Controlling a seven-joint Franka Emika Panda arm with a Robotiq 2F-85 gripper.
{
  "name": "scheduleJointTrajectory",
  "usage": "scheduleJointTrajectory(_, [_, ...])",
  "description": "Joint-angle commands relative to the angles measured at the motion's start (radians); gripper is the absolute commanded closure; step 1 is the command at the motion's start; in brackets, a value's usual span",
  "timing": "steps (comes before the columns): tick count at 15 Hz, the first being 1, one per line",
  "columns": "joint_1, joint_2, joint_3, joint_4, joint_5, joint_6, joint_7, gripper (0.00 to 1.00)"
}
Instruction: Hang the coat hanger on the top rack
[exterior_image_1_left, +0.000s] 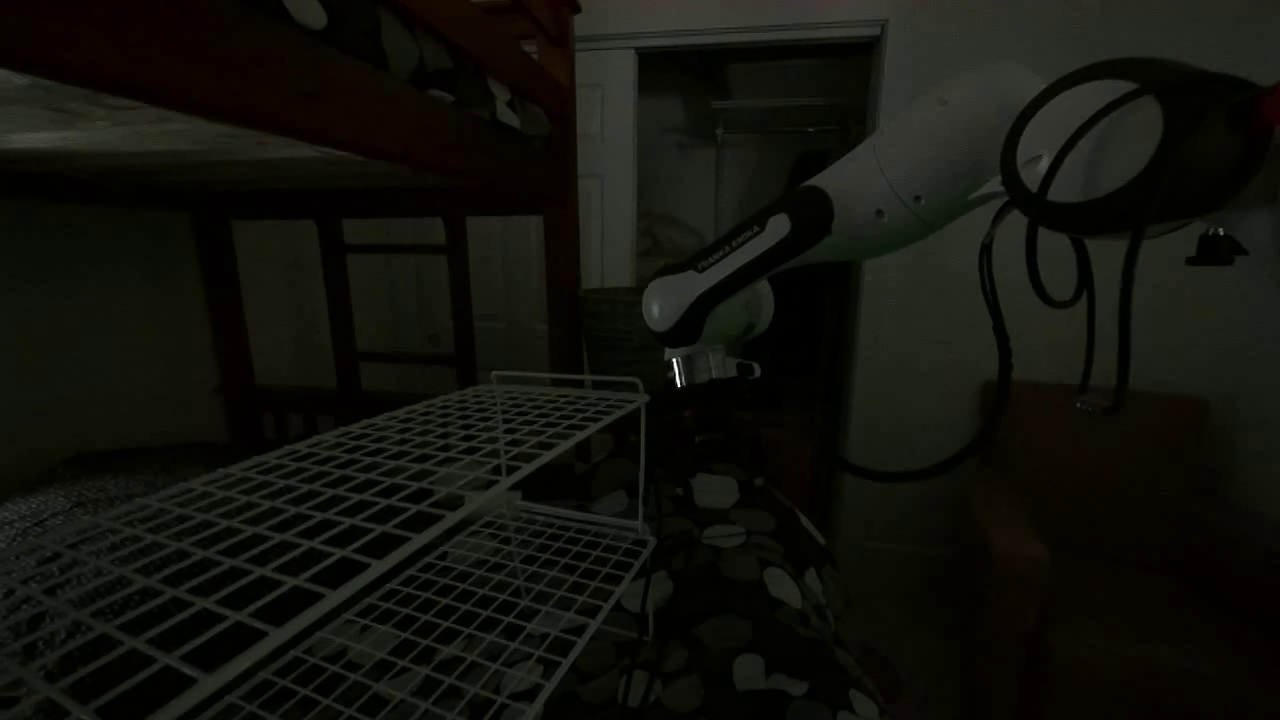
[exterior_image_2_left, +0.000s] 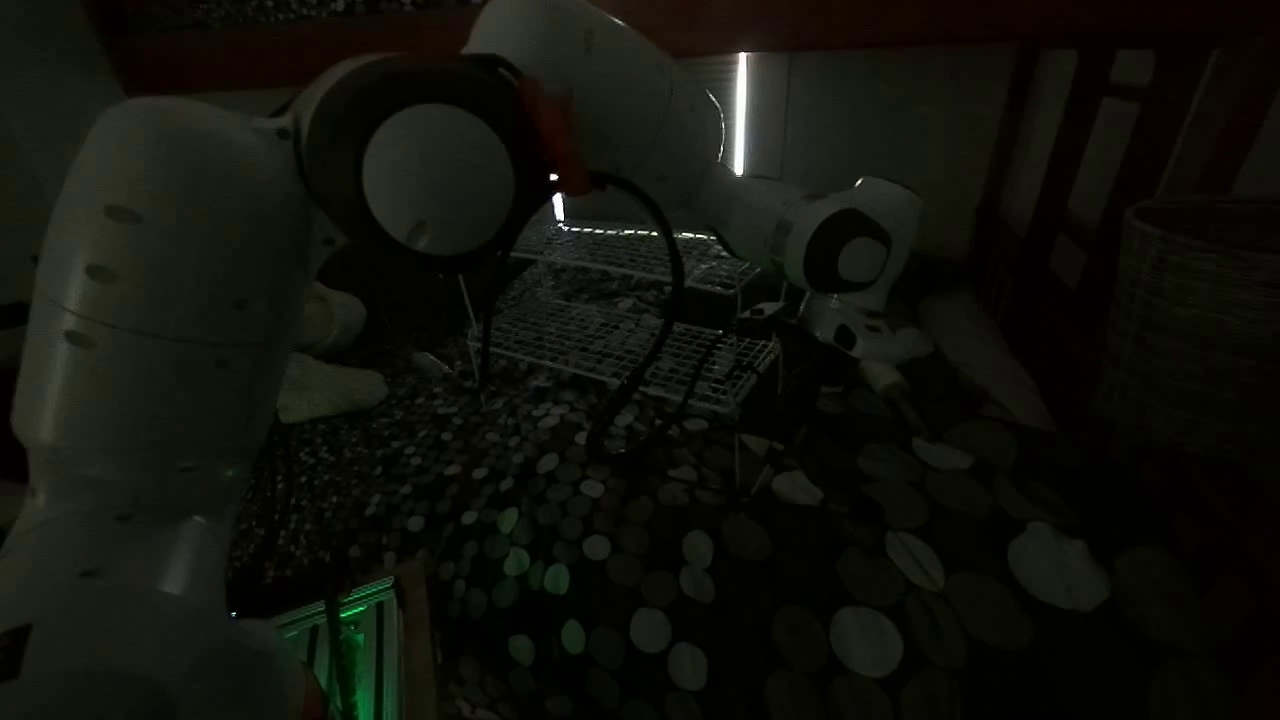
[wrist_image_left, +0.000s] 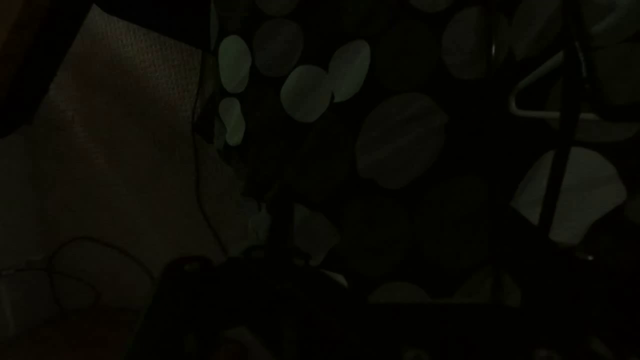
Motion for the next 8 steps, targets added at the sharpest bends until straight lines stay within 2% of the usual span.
scheduleJointTrajectory(1, [-0.01, 0.068, -0.005, 0.085, 0.076, -0.037, -0.074, 0.0])
scheduleJointTrajectory(8, [-0.012, 0.175, -0.01, 0.201, 0.163, -0.103, -0.114, 0.0])
